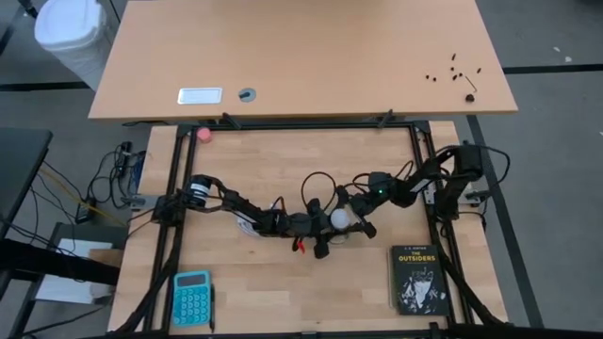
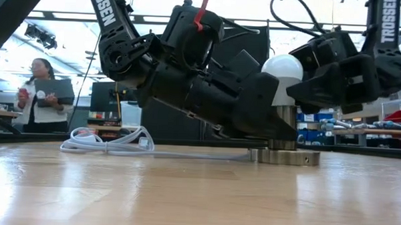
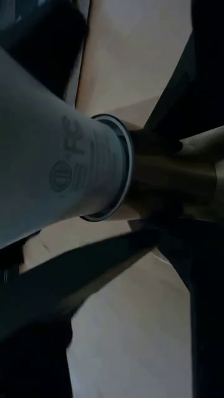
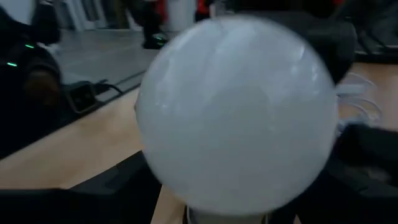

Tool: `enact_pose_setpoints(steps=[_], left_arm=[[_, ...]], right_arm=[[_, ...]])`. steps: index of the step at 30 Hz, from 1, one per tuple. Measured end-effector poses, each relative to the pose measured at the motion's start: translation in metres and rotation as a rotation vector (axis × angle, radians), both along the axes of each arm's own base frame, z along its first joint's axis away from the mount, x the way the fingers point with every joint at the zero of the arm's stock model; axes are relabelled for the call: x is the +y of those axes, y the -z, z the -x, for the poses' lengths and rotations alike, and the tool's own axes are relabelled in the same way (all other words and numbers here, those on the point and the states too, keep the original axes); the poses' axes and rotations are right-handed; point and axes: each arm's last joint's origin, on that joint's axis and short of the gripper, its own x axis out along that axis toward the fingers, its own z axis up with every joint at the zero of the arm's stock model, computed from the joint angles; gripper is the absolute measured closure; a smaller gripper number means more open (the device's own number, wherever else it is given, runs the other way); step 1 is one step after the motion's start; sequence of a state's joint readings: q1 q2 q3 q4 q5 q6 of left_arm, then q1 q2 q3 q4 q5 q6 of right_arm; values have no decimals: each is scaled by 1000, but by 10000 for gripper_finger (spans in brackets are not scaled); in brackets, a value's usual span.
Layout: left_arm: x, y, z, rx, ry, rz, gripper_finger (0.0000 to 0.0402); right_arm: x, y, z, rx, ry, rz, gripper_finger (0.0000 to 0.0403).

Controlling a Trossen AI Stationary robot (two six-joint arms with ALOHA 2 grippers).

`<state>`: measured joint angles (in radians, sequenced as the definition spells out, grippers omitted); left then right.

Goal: Screw lightbulb
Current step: Insert the white lightbulb into the silver lamp

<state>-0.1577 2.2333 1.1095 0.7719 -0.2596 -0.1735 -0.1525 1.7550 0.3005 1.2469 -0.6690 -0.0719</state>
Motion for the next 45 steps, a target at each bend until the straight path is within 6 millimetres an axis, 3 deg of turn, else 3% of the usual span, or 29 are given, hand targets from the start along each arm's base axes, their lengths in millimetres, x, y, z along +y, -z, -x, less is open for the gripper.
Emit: enact_pose_setpoints(steps=[10,19,23,45], left_arm=[[-2,0,0,1,90,3,217],[-3,-1,0,-1,92,0,217],[-2,-1,0,-5,56,18,217],[2,2,4,-3,-293,-23,217]], right_arm=[[-3,-3,-4,-49,-119,-27,105],[1,0,-4,-22,-132,-19,196],[1,2,-2,3,-111,-39,209],[32,5,4,10,466,37,223]])
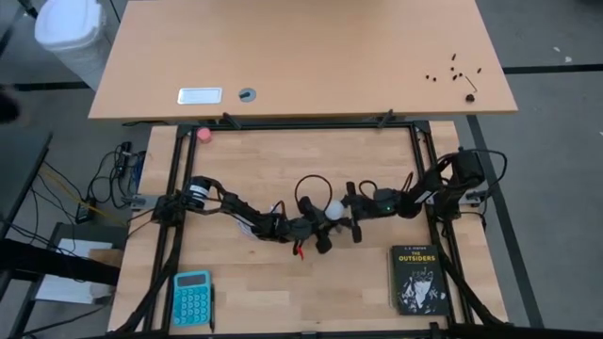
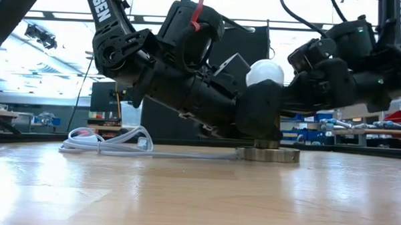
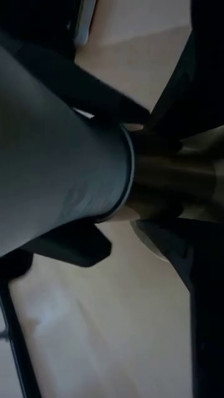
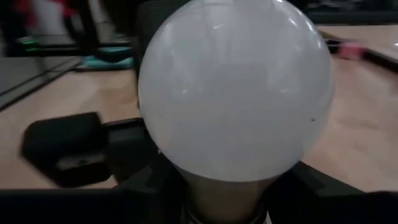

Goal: Screw lightbulb
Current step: Insert the white lightbulb into the silver lamp

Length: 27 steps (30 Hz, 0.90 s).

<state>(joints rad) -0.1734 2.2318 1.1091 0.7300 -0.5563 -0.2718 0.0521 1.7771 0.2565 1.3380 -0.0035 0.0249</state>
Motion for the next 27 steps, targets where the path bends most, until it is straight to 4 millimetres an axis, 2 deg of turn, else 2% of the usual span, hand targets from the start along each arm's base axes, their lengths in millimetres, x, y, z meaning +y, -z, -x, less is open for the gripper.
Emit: enact_pose_setpoints(steps=[7,14,21,27], left_arm=[[2,0,0,-6,-42,-6,217],[3,1,2,-2,-92,-26,217],[1,1,2,0,-80,-29,217],[-1,0,1,1,-49,-25,217]], right_arm=[[15,-2,-5,-4,266,-2,222],[27,-6,-26,49,472,31,221],[30,-5,-24,40,470,36,216],[26,-6,-13,21,310,-16,162]])
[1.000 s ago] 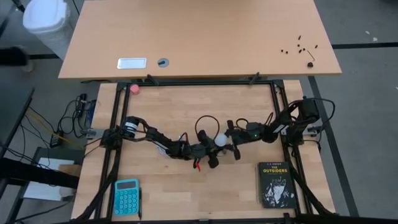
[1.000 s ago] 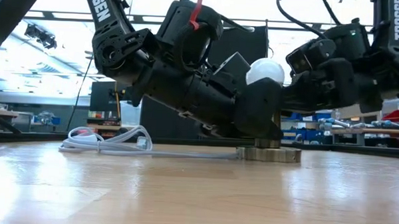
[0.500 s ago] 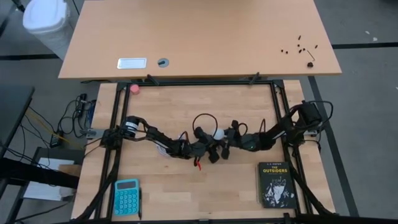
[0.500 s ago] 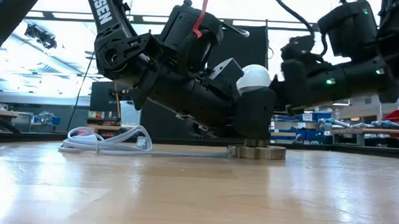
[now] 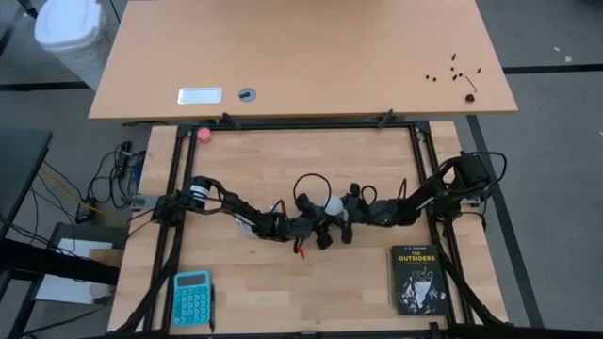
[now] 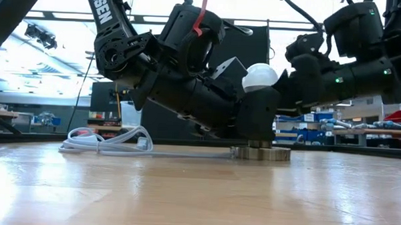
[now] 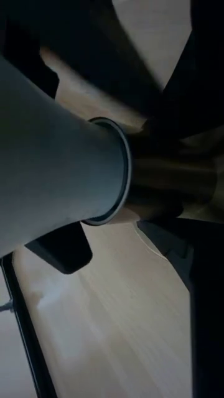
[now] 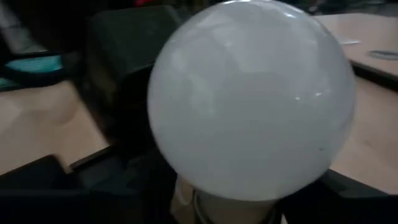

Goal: Screw lightbulb
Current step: Insert the white lightbulb into the silver lamp

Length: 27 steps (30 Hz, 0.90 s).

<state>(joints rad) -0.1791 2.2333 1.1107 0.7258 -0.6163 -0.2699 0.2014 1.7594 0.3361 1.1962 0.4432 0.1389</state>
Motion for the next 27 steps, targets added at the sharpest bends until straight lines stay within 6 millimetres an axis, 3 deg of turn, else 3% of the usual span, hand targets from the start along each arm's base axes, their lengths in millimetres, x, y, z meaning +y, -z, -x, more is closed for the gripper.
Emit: enact_pose_setpoints(steps=[6,10,21,27], left_arm=[[-1,0,-1,0,40,14,217],[-3,-1,-2,9,115,22,217],[-6,-1,-3,19,269,51,217],[-7,-1,-3,20,293,60,217]], right_arm=[[-6,-3,14,14,-133,5,92],[-12,-8,18,5,-229,71,68],[-27,-14,6,-42,-506,103,85],[-27,-16,6,-60,-523,137,113]])
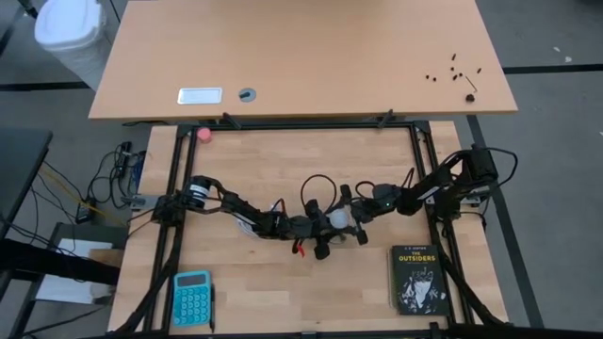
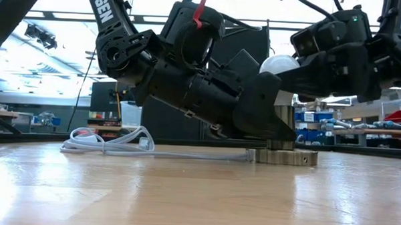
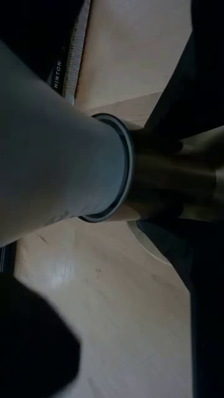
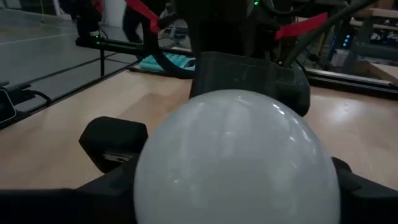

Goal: Screw lightbulb
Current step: Insert the white lightbulb into the silver lamp

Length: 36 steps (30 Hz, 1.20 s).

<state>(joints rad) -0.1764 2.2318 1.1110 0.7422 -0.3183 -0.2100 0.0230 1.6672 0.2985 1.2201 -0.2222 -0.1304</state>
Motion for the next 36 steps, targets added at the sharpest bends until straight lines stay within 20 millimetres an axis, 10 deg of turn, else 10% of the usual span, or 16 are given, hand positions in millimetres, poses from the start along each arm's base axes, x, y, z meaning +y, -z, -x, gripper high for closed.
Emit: enact_pose_setpoints(steps=[20,36], left_arm=[[1,0,0,-9,-50,22,217],[6,1,3,-42,-279,1,217]], right_arm=[[2,1,0,25,24,-48,152],[16,2,-4,53,392,-99,144]])
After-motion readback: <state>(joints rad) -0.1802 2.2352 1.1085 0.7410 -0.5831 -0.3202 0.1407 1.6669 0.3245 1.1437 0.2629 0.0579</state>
